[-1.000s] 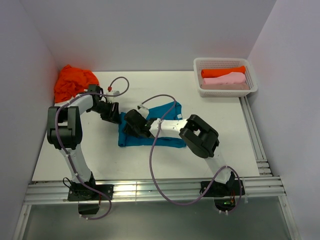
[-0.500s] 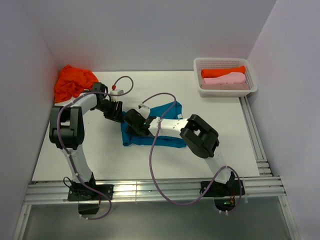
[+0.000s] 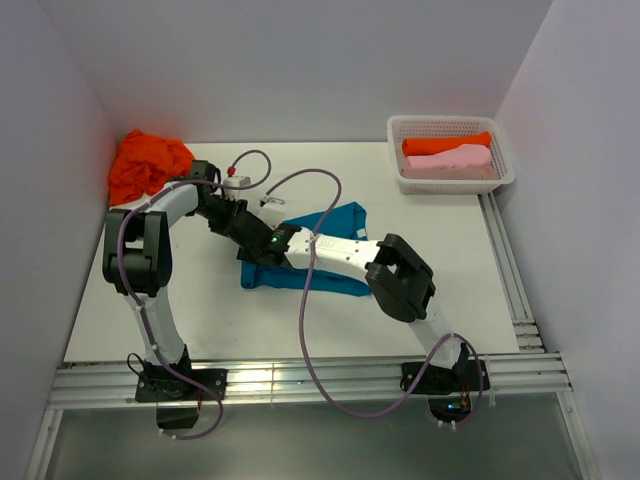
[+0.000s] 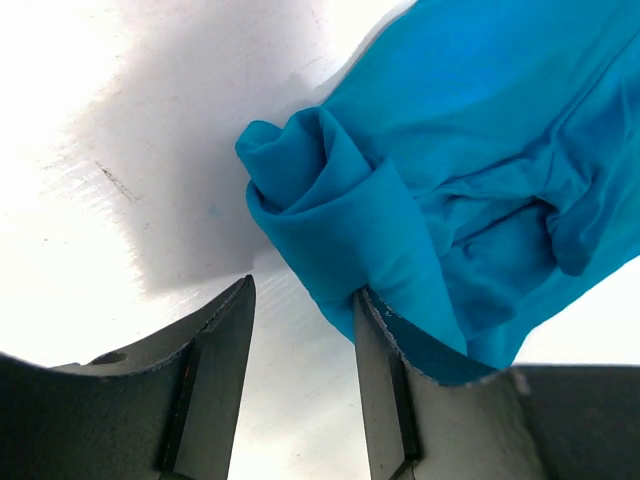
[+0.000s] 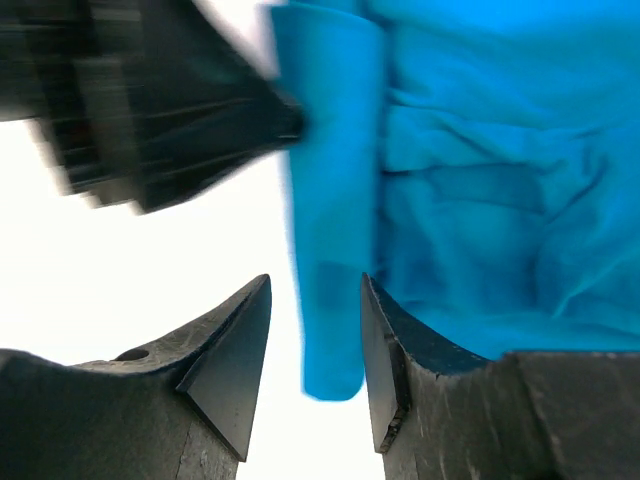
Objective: Roll the t-shirts
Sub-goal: Roll the tshirt
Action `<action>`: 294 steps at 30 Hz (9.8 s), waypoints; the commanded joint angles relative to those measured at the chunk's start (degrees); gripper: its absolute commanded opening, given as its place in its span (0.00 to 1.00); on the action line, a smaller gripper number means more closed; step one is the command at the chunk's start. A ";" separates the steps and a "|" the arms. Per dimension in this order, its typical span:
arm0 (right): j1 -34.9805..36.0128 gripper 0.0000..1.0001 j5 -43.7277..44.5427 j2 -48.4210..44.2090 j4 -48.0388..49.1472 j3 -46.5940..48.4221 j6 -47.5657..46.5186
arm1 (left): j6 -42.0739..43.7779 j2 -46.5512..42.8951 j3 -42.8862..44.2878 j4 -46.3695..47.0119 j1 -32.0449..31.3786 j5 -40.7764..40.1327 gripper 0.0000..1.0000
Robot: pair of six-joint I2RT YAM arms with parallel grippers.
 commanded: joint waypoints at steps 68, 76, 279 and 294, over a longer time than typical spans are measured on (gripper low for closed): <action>-2.13 0.26 -25.45 1.87 43.16 -19.11 4.19 | 2.32 -18.55 -14.51 14.30 10.92 11.23 0.61; -2.05 0.31 -24.83 1.43 45.71 -22.81 7.09 | 2.67 -18.12 -23.23 24.05 6.53 5.80 0.60; 5.52 0.43 4.62 21.83 -6.07 22.74 -8.89 | 0.82 -0.18 14.03 -8.19 9.77 7.45 0.62; -4.15 0.24 -25.44 6.26 49.08 -16.64 3.56 | 6.79 -3.43 6.13 -9.16 11.62 8.59 0.59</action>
